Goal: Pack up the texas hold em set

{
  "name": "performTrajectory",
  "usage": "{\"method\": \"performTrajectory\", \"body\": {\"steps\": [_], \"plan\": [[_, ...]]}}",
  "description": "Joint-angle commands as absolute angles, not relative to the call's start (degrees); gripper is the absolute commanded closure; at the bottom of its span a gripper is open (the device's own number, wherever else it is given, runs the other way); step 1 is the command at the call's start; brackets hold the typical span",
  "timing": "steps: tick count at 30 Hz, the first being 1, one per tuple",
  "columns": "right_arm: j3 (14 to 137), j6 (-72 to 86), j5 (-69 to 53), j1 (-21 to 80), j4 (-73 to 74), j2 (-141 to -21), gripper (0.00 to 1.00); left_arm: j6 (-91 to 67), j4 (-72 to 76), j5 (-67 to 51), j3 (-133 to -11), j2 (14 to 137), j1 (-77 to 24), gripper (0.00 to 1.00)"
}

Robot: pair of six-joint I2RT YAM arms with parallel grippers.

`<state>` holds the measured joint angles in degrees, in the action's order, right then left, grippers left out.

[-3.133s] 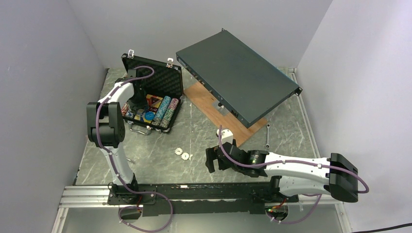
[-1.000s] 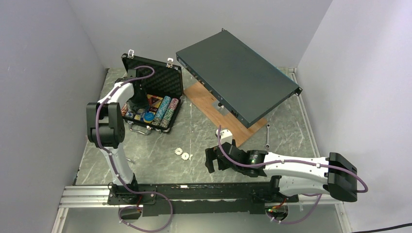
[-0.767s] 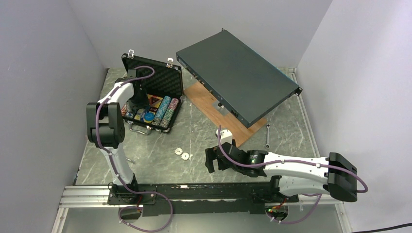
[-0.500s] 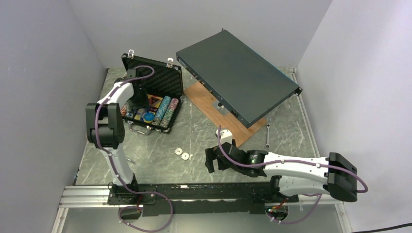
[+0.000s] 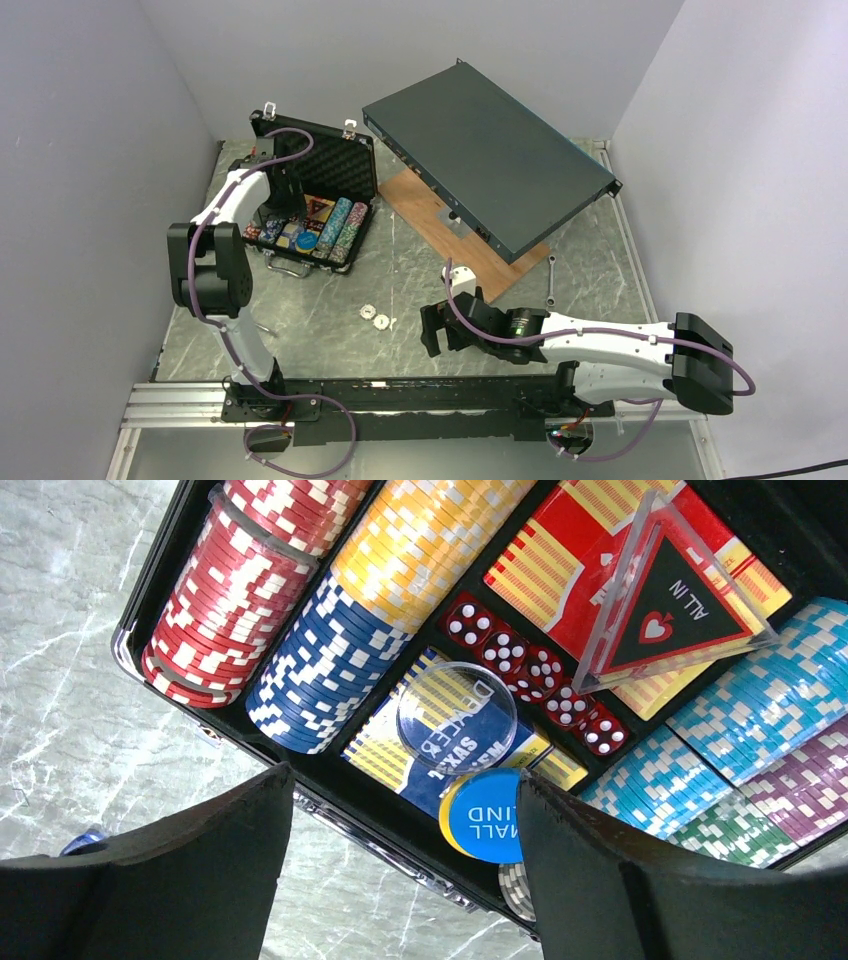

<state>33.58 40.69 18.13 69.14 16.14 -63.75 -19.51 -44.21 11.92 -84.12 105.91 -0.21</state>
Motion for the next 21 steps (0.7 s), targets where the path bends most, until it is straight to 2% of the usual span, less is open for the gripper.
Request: {"method": "performTrajectory", "body": {"steps": [1, 6, 9, 13, 17, 21], "plan": [[35.86, 40.34, 18.4, 69.25, 15.12, -63.38, 0.01, -19.26, -44.41, 12.32, -84.45, 104.41, -0.09, 0.17], [35.82, 40.44, 18.29, 69.27, 15.0, -63.46, 0.0, -17.99, -42.35, 7.78, -83.7, 104.69, -0.09, 0.2], [35.77, 40.5, 17.96, 69.25, 14.68, -63.68, 0.01, -17.84, -42.68, 5.7, -84.64, 106.35, -0.09, 0.25], [36.1, 40.35, 17.53, 69.31, 14.72, -64.34, 0.0, -18.26, -42.63, 3.14, -84.49, 105.63, -0.09, 0.24], [36.7, 39.22, 16.77, 69.32, 14.68, -65.81, 0.0, -18.95, -42.96, 0.9, -80.84, 97.02, -0.09, 0.18], [40.5, 36.84, 16.61, 69.35, 16.96, -69.9, 0.0, -20.55, -43.99, -6.85, -76.38, 86.64, -0.08, 0.01]]}}
